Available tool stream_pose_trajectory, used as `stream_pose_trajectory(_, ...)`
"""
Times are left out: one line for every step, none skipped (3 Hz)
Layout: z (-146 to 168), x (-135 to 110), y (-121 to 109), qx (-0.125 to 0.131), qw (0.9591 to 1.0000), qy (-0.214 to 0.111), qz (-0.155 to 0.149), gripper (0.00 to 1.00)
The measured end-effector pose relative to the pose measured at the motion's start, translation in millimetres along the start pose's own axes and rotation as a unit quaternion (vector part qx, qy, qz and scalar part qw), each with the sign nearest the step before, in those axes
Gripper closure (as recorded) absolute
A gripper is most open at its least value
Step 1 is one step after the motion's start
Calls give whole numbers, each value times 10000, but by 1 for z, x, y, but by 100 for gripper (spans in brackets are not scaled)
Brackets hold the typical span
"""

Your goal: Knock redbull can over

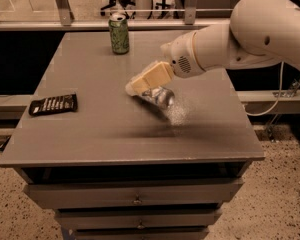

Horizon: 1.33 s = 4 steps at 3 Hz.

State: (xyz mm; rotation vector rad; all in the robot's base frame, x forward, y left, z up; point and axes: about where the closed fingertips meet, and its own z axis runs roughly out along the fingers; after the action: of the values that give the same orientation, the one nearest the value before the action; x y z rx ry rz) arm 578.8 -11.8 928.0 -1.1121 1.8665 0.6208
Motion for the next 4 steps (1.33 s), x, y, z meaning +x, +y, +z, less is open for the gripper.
stream_pose_trajectory(-5,12,-5,-20,9999,34,100,0)
stream_pose_trajectory(-16,37,-4,-61,9996,134,232,0)
stream_pose_trajectory(-22,52,-3,-70,9993,199,299,0)
stream_pose_trajectory(-24,70,-2,-96,9988,288,387,0)
